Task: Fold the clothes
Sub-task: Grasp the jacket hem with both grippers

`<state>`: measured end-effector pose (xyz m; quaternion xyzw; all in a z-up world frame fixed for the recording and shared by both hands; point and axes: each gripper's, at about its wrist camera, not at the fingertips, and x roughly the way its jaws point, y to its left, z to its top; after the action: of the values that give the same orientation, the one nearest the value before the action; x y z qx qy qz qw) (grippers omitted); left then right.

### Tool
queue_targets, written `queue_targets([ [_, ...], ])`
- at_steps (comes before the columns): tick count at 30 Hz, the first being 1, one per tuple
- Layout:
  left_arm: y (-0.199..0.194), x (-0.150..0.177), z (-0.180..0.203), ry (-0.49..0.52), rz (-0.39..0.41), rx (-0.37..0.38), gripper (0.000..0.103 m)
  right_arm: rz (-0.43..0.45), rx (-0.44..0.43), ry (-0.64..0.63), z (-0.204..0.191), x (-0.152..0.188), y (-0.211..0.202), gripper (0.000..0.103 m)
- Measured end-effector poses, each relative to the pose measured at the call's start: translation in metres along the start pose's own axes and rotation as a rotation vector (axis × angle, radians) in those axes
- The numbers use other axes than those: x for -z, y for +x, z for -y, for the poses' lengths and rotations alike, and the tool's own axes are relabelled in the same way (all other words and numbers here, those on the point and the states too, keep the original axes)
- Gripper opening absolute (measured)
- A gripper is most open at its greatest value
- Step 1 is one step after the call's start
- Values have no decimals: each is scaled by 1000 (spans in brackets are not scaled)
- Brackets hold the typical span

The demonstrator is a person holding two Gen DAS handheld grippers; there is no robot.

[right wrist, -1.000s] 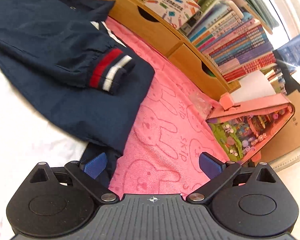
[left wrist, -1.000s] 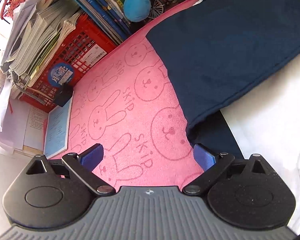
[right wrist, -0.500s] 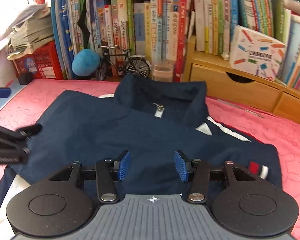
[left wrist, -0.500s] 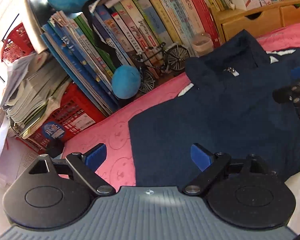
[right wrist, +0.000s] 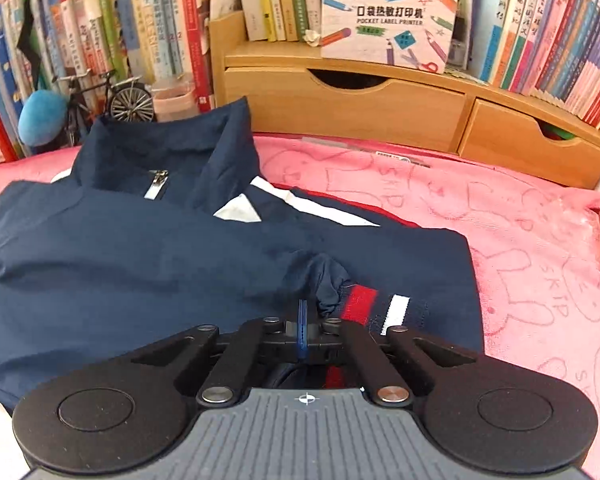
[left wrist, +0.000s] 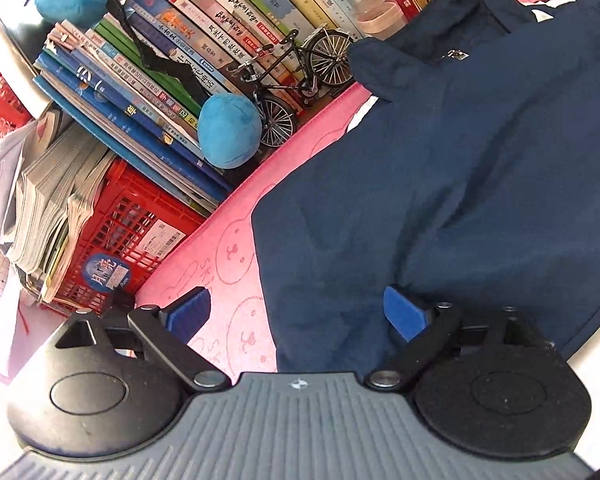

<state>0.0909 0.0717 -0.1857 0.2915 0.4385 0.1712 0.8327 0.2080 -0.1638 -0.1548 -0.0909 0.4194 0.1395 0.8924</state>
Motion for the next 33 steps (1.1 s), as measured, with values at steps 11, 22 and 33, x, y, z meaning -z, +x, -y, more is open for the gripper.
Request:
queue_targets([
  [11, -47, 28, 36, 23, -67, 151, 95, -45, -197, -199, -65, 60, -44, 39],
  [22, -117, 85, 32, -118, -65, 245, 95, -45, -313, -271, -70, 107, -120, 52],
  [33, -173, 165, 59, -102, -131, 356, 95, -173, -143, -274, -86, 230, -200, 68],
])
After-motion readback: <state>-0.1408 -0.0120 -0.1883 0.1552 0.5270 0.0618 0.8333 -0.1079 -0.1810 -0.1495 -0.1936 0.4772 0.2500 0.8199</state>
